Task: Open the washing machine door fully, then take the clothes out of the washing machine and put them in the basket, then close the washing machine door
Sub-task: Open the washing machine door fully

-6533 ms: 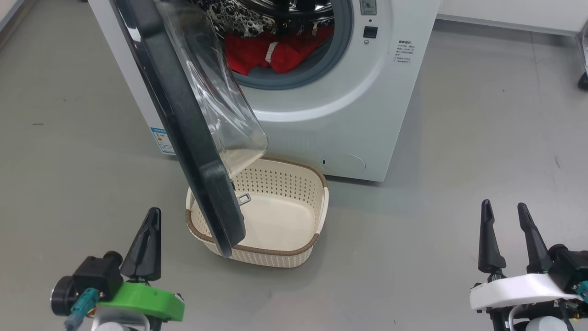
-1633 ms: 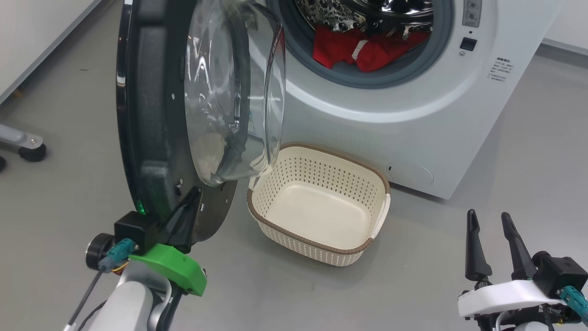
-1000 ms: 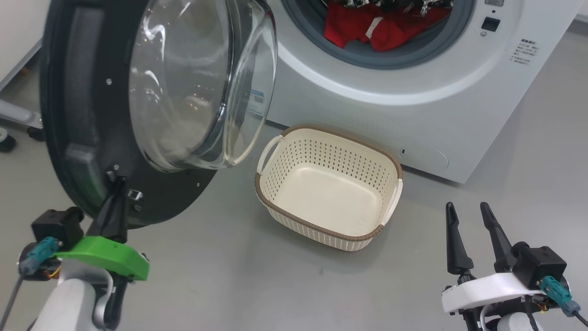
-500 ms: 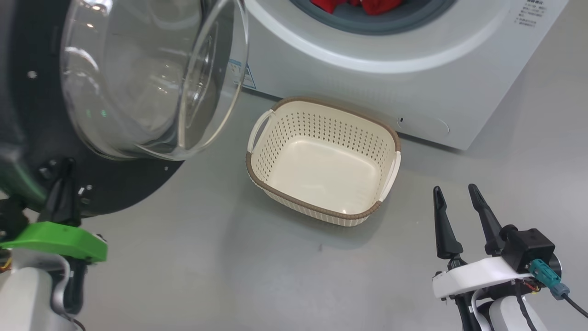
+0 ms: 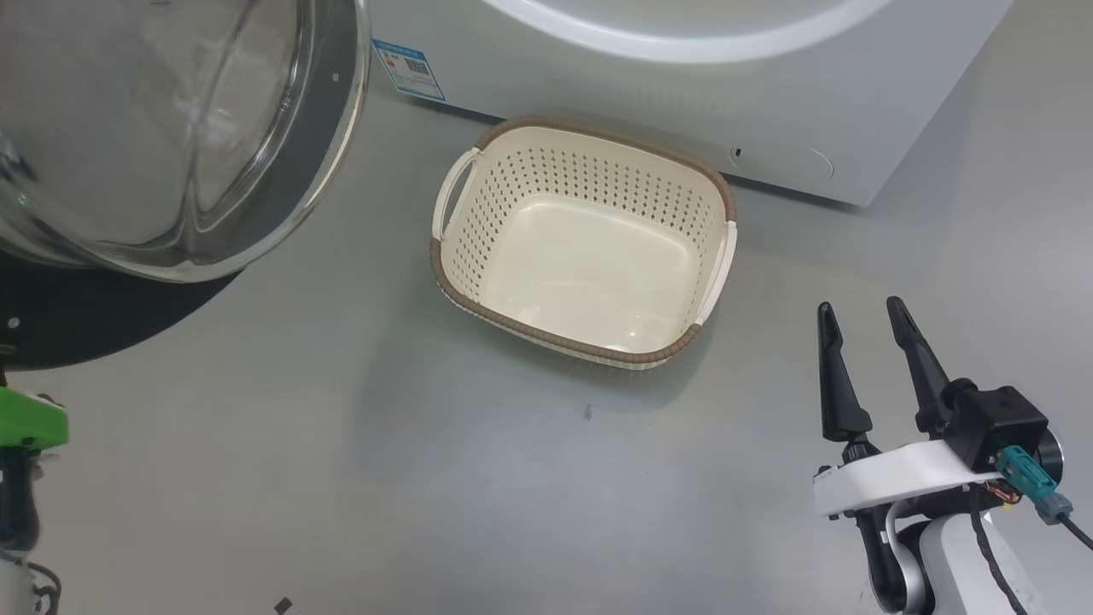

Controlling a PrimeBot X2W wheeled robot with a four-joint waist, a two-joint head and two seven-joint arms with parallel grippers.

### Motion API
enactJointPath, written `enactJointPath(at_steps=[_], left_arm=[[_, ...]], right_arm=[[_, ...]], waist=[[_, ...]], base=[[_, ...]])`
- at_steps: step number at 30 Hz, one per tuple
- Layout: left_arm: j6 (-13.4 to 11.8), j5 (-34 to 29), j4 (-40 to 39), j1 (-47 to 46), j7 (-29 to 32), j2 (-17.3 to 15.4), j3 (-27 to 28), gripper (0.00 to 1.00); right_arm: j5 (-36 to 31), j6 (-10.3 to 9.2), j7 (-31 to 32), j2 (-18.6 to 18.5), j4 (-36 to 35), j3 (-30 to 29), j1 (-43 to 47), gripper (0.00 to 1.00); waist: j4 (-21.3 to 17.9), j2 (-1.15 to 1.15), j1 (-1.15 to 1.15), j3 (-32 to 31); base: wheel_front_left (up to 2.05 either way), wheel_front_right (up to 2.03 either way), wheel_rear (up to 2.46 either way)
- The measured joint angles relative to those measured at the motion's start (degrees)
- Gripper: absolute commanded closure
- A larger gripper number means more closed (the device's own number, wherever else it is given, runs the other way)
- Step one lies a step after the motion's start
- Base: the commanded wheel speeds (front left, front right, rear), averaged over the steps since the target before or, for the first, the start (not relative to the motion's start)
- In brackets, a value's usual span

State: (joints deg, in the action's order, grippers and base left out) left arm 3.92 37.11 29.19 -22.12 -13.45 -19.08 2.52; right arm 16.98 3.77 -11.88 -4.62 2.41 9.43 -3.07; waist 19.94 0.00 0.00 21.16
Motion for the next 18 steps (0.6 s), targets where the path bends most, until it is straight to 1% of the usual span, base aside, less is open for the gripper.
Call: enactJointPath(at_steps=[1,5,11,14,18], left_arm=[[0.1,0.2,0.3,-0.4,0.0,-0.2,0.3,1.00],[0.5,1.6,2.1,-2.0,-0.2,-0.8,1.8,1.00],[1.2,2.8,5.0,-4.3,-0.2,-3.3,3.3,1.00],[1.4,3.2,6.1,-5.2,-0.2,-4.2,3.9,1.00],[1.7,3.3,7.7,-6.4,-0.2,-5.2,4.3,1.00]], right_arm=[[0.0,-0.40,0.2,0.0,-0.1,0.0,-0.2,0.00],[-0.6,-0.38,0.5,-0.1,-0.4,0.3,-0.7,0.00],[-1.6,-0.49,1.0,-0.7,-1.2,0.4,-2.5,0.00],[-1.6,-0.92,1.5,-0.8,-1.2,0.4,-2.8,0.00],[-2.1,-0.96,1.6,-0.9,-1.3,0.4,-3.4,0.00]], waist=[[-0.1,0.00,0.00,0.4],[-0.5,0.00,0.00,2.1],[-0.8,0.00,0.00,4.5],[-0.9,0.00,0.00,5.6],[-1.1,0.00,0.00,6.8]], base=[[0.00,0.00,0.00],[0.00,0.00,0.00],[0.00,0.00,0.00],[0.00,0.00,0.00],[0.00,0.00,0.00]])
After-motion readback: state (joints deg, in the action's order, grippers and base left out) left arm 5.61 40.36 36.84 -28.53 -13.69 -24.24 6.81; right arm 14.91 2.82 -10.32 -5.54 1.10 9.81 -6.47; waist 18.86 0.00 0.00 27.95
